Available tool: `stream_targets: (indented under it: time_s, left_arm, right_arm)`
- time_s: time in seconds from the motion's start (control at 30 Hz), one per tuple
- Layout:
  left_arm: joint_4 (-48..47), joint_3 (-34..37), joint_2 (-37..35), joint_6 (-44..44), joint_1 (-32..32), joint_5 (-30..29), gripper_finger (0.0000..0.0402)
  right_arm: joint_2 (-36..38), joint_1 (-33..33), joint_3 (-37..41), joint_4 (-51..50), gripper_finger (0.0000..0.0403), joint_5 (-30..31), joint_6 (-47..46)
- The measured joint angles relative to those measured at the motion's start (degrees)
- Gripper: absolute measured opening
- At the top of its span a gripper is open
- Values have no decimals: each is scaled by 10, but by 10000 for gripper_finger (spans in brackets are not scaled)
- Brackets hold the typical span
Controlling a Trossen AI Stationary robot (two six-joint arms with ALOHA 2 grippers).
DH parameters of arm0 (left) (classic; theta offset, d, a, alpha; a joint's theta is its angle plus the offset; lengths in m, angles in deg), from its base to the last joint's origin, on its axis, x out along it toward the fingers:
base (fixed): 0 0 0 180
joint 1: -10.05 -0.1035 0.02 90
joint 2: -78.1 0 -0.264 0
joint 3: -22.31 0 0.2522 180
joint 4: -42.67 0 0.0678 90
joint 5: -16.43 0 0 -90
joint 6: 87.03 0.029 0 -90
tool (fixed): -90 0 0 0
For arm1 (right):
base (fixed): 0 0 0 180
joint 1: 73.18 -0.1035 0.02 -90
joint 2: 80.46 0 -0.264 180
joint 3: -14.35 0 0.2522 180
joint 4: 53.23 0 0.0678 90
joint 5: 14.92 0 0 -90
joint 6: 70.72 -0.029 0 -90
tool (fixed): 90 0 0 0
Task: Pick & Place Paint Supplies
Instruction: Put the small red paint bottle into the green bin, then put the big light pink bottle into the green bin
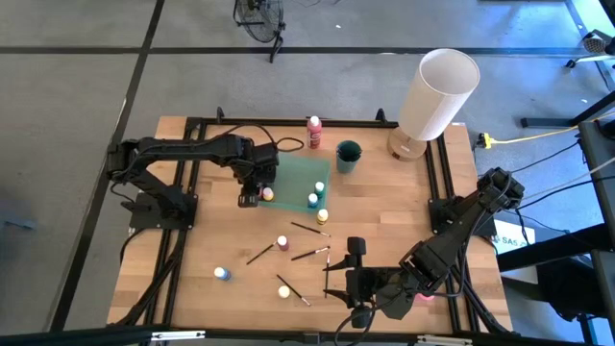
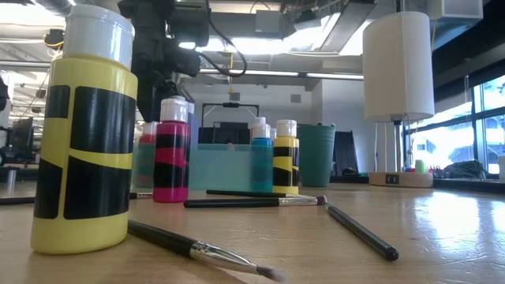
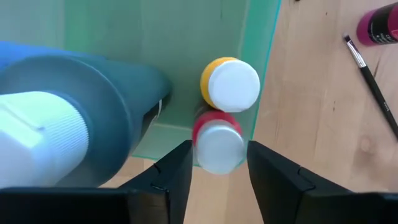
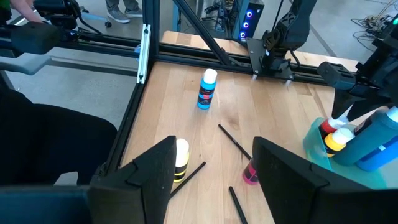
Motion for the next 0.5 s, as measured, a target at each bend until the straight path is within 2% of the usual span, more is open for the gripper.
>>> stream_targets:
  time_s: [0.3, 0.5]
  left_arm:
    - [0, 0, 0, 0, 0, -1, 191]
    - [-14, 0, 0, 0, 0, -2, 205]
  right_arm:
    - [0, 0, 0, 0, 215, 0, 0]
    - [0, 0, 0, 0, 215, 0, 0]
